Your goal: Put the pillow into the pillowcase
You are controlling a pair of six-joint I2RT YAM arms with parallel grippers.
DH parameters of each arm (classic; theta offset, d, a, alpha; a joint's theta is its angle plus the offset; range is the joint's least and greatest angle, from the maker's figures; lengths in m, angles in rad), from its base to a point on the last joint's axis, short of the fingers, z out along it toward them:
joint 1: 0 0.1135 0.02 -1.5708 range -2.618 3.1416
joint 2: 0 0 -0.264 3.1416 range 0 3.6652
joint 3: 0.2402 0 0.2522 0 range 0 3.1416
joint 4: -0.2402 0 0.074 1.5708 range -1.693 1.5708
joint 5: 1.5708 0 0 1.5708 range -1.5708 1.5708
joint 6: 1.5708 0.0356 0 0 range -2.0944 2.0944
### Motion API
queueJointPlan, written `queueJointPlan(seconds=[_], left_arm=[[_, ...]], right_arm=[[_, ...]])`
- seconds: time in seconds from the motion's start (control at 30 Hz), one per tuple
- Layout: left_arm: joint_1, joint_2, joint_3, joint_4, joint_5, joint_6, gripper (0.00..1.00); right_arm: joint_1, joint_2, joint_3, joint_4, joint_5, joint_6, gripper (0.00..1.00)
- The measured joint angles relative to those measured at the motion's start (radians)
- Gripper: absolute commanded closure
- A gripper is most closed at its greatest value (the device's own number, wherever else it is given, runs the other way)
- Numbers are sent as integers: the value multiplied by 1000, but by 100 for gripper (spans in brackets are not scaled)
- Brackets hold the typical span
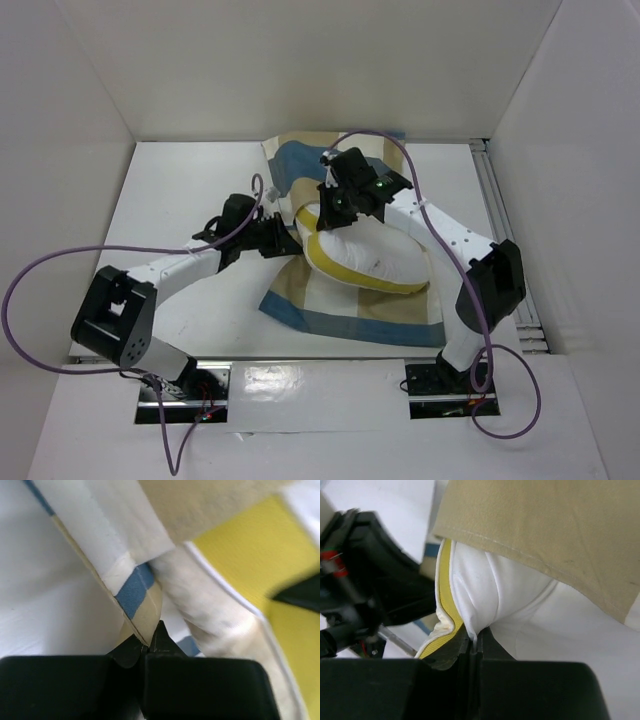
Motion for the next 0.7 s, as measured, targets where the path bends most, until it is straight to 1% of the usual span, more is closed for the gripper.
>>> queueJointPlan(seconds=[0.07, 0.13, 0.23, 0.3, 0.37, 0.47, 0.57, 0.7], left_arm=[[0, -31, 10, -5, 28, -25, 100], [0, -56, 49, -12, 68, -51, 100], [4, -88, 154, -19, 113, -79, 100], [6, -126, 238, -21, 126, -88, 100], [-3, -179, 275, -21, 137, -101, 100], [-40, -288, 242, -9, 174, -136, 100], [-61, -420, 114, -2, 180, -182, 100], [-60, -494, -13, -77, 155, -207, 100]], right_arm=[[1, 28, 60, -50, 44, -4, 100], [-2, 74, 186, -113, 97, -20, 100], [-6, 137, 423, -175, 163, -53, 100], [2, 143, 525, -170, 212, -76, 100], [18, 122, 541, -138, 247, -91, 100], [42, 105, 468, -66, 273, -95, 100], [63, 170, 406, -28, 267, -81, 100], [73, 294, 393, -9, 224, -56, 100]])
